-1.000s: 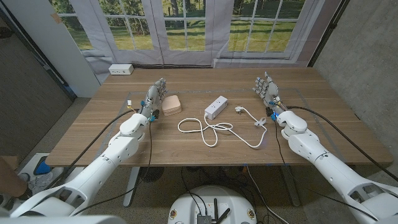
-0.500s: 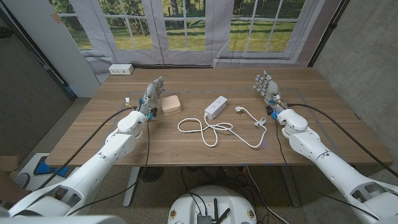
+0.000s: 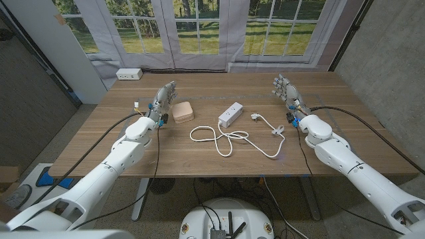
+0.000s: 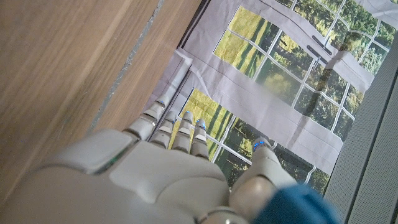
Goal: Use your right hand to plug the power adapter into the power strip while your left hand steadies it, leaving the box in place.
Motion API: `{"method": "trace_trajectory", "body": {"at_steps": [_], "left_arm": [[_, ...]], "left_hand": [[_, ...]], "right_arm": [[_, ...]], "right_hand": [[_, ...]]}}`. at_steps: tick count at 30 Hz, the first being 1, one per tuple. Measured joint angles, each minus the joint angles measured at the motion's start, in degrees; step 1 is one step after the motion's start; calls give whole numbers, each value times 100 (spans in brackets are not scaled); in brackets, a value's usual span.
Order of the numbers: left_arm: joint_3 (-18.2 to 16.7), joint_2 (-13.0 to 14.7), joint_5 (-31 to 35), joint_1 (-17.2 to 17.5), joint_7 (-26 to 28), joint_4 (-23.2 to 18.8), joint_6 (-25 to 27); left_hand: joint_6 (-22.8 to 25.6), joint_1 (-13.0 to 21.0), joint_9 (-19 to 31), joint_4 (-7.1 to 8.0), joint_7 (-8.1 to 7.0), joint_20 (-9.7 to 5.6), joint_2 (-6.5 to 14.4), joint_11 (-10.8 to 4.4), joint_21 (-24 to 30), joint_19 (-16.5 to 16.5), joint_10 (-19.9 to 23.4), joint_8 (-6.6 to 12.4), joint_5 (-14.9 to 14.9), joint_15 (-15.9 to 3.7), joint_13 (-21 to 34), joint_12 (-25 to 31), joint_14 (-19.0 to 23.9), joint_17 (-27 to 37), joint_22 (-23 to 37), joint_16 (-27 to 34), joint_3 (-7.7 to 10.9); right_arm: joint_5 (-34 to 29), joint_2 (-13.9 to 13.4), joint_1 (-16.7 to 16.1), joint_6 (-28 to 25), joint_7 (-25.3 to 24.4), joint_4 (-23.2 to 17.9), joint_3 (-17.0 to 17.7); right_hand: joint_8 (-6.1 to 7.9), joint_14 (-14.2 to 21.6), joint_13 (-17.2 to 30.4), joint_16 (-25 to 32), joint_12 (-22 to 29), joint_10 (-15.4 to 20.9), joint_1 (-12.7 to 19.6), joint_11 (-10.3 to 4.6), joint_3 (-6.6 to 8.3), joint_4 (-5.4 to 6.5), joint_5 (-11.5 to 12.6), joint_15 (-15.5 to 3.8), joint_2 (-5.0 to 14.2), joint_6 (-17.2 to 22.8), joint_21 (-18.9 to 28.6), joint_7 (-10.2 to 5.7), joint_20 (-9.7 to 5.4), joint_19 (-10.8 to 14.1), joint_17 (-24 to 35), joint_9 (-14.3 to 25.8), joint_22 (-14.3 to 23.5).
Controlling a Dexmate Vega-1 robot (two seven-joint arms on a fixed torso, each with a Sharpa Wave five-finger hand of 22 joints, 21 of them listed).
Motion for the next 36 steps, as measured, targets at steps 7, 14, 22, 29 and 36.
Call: {"method": "trace_trajectory", "body": {"at_steps": [7,14,22,29,36], "left_arm": [[0,40,77,93,140,-153,39],[-9,62,156,219,314,-327,53],[-31,92,220,337,460,-503,75],[-31,129,270,409,539,-649,143],[-33,156,290,463,595,-755,211]], "left_hand": [[59,14,0,-102,-2,0,-16,-82,0,61,83,0,0,-71,0,40,72,0,0,0,-9],[121,45,-1,-196,-3,0,12,-102,0,61,166,0,0,-113,0,40,113,-1,-1,0,-10],[162,82,-1,-276,-43,10,22,-142,0,133,206,0,0,-143,-1,40,144,-1,-1,-1,-5],[174,82,-1,-320,-31,10,22,-142,0,133,206,0,-25,-143,-1,40,205,-1,-1,-4,-3],[182,82,-1,-325,-23,10,22,-142,0,132,205,0,-26,-143,-1,39,205,-1,-1,-4,-9]], "right_arm": [[-328,-232,-111,-318,-239,-419,-35],[-682,-474,-206,-717,-427,-830,-63],[-1033,-815,-266,-1278,-508,-1363,-94],[-1290,-1117,-277,-1943,-514,-1854,-134],[-1503,-1365,-227,-2608,-420,-2288,-228]], "right_hand": [[0,41,0,0,0,9,157,-9,20,-94,-19,-42,-55,-107,0,14,1,39,-59,0,0],[0,41,1,0,0,7,255,-10,28,-229,-19,-42,-150,-107,0,14,1,38,-90,7,0],[-37,7,1,0,-33,-35,444,-52,62,-451,-59,-8,-220,-230,0,-109,62,100,-171,28,-1],[-37,-85,1,0,-55,-89,594,-61,76,-560,-108,84,-311,-259,-40,-74,177,68,-196,27,-1],[0,-198,2,-24,-54,-130,790,-58,111,-657,-159,259,-401,-199,-71,-7,362,-34,-226,55,28]]}}
